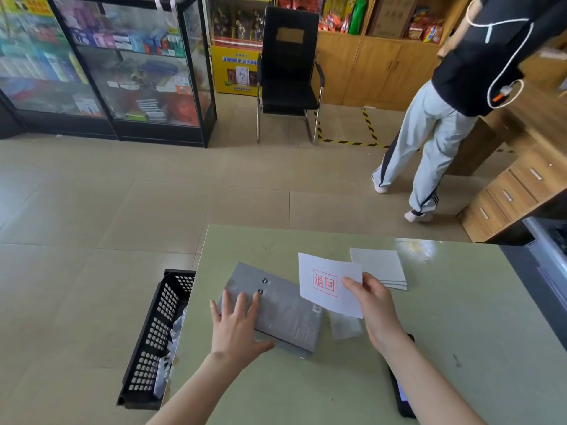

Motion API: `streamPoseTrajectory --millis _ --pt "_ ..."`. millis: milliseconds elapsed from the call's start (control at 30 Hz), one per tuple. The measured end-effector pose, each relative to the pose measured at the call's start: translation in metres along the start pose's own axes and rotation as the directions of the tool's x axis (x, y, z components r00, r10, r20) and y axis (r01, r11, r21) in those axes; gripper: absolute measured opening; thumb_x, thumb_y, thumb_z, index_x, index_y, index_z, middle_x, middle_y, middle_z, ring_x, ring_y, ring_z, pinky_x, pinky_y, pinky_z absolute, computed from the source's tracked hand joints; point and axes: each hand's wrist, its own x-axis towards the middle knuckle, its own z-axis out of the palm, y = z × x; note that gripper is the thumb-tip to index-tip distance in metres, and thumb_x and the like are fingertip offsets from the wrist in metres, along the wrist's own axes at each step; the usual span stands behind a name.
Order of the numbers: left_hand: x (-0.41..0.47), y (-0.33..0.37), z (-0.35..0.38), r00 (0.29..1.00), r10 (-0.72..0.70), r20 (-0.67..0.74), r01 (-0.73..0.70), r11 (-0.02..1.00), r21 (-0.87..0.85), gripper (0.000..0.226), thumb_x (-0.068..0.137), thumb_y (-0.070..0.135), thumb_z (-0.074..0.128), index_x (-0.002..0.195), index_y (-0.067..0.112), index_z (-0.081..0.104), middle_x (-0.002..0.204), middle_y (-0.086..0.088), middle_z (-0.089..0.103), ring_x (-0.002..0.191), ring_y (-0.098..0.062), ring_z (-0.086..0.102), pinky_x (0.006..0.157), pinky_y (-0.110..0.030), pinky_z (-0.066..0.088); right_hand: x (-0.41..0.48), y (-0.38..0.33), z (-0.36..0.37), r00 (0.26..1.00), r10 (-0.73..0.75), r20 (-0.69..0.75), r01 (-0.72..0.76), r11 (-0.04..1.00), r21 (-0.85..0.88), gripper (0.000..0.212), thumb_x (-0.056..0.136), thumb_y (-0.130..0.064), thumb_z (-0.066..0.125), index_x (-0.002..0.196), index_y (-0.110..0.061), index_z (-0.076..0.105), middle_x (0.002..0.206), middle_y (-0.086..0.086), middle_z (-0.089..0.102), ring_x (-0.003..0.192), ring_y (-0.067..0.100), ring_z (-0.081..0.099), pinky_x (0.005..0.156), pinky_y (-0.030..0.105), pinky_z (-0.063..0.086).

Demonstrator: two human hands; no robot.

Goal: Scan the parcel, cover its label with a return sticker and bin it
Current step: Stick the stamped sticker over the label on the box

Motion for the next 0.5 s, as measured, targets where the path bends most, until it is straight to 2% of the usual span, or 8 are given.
streamPoseTrajectory --millis 167,233,267,300,333,400,433,500 --pt "-0.011 0.024 0.0 0.999 0.046 -0.024 -0.047 0.998 -0.041 0.098 0.062 0.079 0.048 0.148 0.04 0.021 0.139 0.005 0.035 0.136 -0.03 0.026 0.116 -0.052 0.012 -0.003 0.006 0.003 0.999 0.027 0.03 -0.027 1.0 0.003 0.012 0.085 -0.017 0.064 0.094 -0.018 0.072 0.095 -0.001 0.076 0.092 0.02 0.07 0.082 0.037 0.053" --pt "-0.011 0.029 -0.006 0.997 0.008 -0.078 -0.02 0.987 -0.157 0.087 0.067 0.077 0.049 0.144 0.04 0.032 0.133 0.007 0.043 0.126 -0.024 0.036 0.11 -0.04 0.025 -0.004 0.008 0.005 0.998 0.043 0.041 -0.044 0.999 0.021 0.012 0.085 -0.016 0.064 0.093 -0.017 0.072 0.096 0.001 0.076 0.094 0.023 0.069 0.086 0.042 0.052" --pt "-0.008 0.03 -0.009 0.994 -0.029 -0.104 -0.001 0.96 -0.28 0.079 0.073 0.071 0.053 0.142 0.037 0.038 0.131 0.007 0.048 0.123 -0.022 0.04 0.105 -0.035 0.031 -0.004 0.009 0.005 0.997 0.054 0.046 -0.055 0.998 0.033 0.011 0.085 -0.015 0.064 0.093 -0.016 0.072 0.096 0.003 0.076 0.094 0.024 0.069 0.087 0.043 0.052" --pt "-0.005 0.03 -0.014 0.991 -0.072 -0.112 0.015 0.897 -0.442 0.069 0.08 0.062 0.057 0.14 0.031 0.045 0.128 0.007 0.053 0.12 -0.02 0.043 0.1 -0.031 0.036 -0.004 0.01 0.006 0.996 0.07 0.053 -0.072 0.996 0.046 0.011 0.085 -0.014 0.064 0.092 -0.015 0.073 0.096 0.004 0.076 0.093 0.025 0.069 0.087 0.044 0.052" --pt "-0.002 0.03 -0.02 0.989 -0.116 -0.089 0.037 0.787 -0.615 0.057 0.085 0.051 0.061 0.136 0.026 0.052 0.122 0.007 0.059 0.117 -0.018 0.048 0.095 -0.028 0.039 -0.004 0.011 0.006 0.994 0.09 0.063 -0.094 0.994 0.064 0.011 0.085 -0.013 0.064 0.092 -0.014 0.073 0.096 0.005 0.076 0.092 0.025 0.069 0.086 0.044 0.052" --pt "0.003 0.031 -0.033 0.986 -0.169 0.014 0.097 0.494 -0.864 0.035 0.09 0.036 0.062 0.122 0.022 0.064 0.104 0.014 0.067 0.104 -0.012 0.059 0.08 -0.021 0.043 -0.004 0.013 0.007 0.986 0.137 0.091 -0.147 0.982 0.117 0.013 0.086 -0.011 0.062 0.093 -0.014 0.072 0.098 0.007 0.076 0.089 0.023 0.071 0.08 0.04 0.054" --pt "0.006 0.031 -0.038 0.983 -0.174 0.051 0.116 0.387 -0.915 0.027 0.091 0.032 0.061 0.115 0.023 0.067 0.097 0.018 0.067 0.097 -0.007 0.062 0.074 -0.019 0.043 -0.005 0.014 0.007 0.981 0.158 0.109 -0.173 0.974 0.145 0.014 0.087 -0.011 0.061 0.094 -0.013 0.072 0.098 0.007 0.076 0.086 0.021 0.071 0.075 0.036 0.056" --pt "0.011 0.032 -0.044 0.983 -0.165 0.083 0.13 0.302 -0.945 0.017 0.09 0.026 0.062 0.103 0.023 0.072 0.088 0.016 0.07 0.085 -0.005 0.063 0.07 -0.019 0.045 -0.006 0.017 0.008 0.971 0.192 0.141 -0.217 0.959 0.185 0.015 0.088 -0.011 0.059 0.096 -0.012 0.071 0.096 0.007 0.077 0.082 0.019 0.073 0.065 0.029 0.057"
